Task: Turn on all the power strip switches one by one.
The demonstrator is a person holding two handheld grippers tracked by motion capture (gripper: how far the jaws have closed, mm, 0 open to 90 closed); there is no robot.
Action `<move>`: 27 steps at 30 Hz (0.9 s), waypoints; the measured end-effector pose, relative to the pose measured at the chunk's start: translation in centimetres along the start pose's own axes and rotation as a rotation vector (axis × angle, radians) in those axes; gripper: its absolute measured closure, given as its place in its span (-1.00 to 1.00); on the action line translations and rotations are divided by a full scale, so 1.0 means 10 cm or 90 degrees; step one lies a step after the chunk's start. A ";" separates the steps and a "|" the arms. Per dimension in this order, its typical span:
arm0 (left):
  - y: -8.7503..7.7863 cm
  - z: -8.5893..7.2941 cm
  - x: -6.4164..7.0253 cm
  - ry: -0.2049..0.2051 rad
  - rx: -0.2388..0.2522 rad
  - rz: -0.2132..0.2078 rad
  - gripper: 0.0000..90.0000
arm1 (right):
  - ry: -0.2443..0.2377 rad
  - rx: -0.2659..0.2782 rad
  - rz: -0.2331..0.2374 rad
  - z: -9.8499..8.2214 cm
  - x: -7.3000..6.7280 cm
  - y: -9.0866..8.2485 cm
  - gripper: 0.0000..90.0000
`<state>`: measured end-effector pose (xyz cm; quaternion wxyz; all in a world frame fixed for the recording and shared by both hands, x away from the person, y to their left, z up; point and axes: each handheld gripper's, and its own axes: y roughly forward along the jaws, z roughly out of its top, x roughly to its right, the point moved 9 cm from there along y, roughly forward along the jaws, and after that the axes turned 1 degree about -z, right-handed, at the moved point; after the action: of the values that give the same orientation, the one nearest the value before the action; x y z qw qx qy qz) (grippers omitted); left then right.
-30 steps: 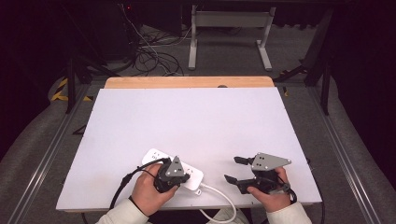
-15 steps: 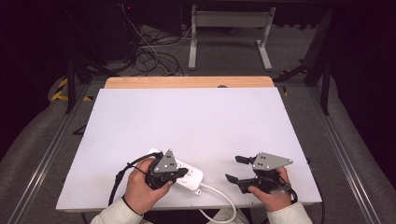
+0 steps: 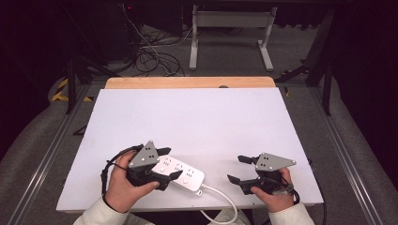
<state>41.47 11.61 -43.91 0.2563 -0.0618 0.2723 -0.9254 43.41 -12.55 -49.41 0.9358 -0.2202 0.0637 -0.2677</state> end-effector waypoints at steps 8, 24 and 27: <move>-0.22 -0.15 -0.19 -0.014 0.024 0.028 -0.61 | 0.001 0.001 -0.005 -0.01 0.02 0.01 -0.58; -0.61 -0.73 -0.49 -0.044 0.067 0.116 -0.58 | -0.008 -0.004 -0.015 -0.03 0.04 -0.01 -0.70; -0.66 -0.87 -0.52 -0.054 0.066 0.127 -0.62 | -0.007 -0.004 -0.015 -0.04 0.05 -0.02 -0.71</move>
<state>40.81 23.07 -47.58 0.3609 -0.0601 0.2175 -0.9049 43.65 -13.13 -49.73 0.9323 -0.2253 0.0568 -0.2773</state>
